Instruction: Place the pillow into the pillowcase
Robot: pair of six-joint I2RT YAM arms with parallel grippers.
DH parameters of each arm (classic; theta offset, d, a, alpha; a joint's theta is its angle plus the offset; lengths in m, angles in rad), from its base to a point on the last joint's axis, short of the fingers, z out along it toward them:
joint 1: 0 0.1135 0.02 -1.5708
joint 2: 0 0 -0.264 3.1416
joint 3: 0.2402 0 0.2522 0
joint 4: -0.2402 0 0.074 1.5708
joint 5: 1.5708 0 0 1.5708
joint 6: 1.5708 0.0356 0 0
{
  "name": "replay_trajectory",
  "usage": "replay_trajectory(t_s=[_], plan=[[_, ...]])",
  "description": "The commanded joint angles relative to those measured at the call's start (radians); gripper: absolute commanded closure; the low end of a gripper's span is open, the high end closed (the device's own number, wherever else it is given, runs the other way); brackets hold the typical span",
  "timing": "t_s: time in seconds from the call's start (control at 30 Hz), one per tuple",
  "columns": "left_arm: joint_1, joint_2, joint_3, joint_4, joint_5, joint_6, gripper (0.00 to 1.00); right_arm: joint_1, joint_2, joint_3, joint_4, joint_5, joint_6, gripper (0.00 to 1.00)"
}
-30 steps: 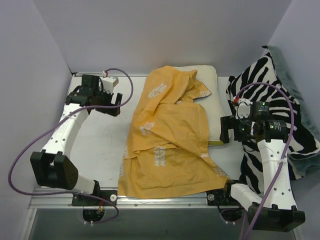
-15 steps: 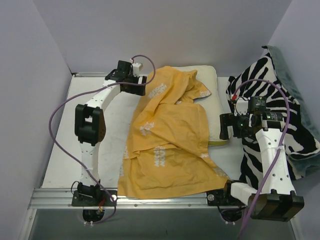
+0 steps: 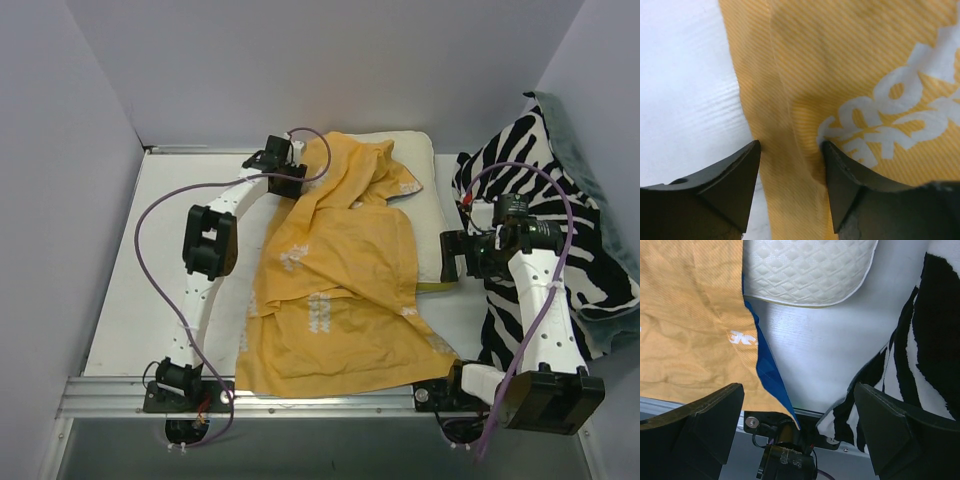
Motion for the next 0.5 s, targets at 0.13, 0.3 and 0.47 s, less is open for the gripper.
replay_trajectory(t_s=[0.13, 0.3, 0.47], plan=[[0.015, 0.075, 0.150, -0.112, -0.024, 0.023, 0.67, -0.026, 0.054, -0.002, -0.008, -0.014, -0.011, 0.03], [0.032, 0.056, 0.173, -0.209, -0.099, 0.087, 1.00, -0.027, 0.089, 0.010, 0.014, -0.051, 0.005, 0.04], [0.155, -0.112, 0.028, -0.257, -0.082, 0.054, 1.00, -0.026, 0.143, 0.029, 0.069, -0.152, 0.051, 0.08]])
